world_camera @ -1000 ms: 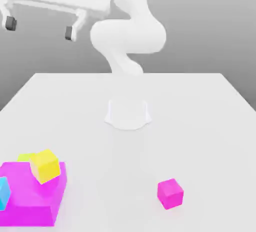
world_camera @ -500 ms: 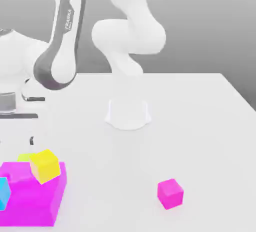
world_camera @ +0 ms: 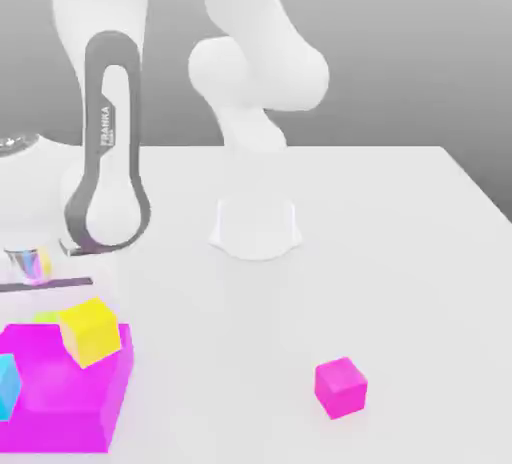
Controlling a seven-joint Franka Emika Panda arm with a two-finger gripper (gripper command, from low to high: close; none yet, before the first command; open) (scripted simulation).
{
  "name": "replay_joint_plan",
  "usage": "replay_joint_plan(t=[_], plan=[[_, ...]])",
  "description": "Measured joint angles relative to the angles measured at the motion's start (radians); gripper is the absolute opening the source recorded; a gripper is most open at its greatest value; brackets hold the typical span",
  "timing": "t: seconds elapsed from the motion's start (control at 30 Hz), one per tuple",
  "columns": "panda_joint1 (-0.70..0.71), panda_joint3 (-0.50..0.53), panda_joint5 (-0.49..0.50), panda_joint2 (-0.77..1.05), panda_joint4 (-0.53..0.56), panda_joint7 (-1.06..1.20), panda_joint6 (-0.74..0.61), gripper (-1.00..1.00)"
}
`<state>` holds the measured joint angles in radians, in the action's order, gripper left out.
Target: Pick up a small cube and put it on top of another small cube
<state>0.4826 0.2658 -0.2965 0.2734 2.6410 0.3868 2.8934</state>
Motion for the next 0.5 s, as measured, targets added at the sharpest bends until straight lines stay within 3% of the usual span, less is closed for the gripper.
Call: replay_joint_plan(t=[0.13,0.27,0.5], plan=[[-0.044,0.069,0.175,-0.135,0.007,-0.11,-0.098,-1.0],[-0.142,0.039,0.319,-0.216,-0.045,-0.269,-0.166,-1.0],[-0.315,-0.062,0.366,-0.261,-0.045,-0.604,-0.206,-1.0]])
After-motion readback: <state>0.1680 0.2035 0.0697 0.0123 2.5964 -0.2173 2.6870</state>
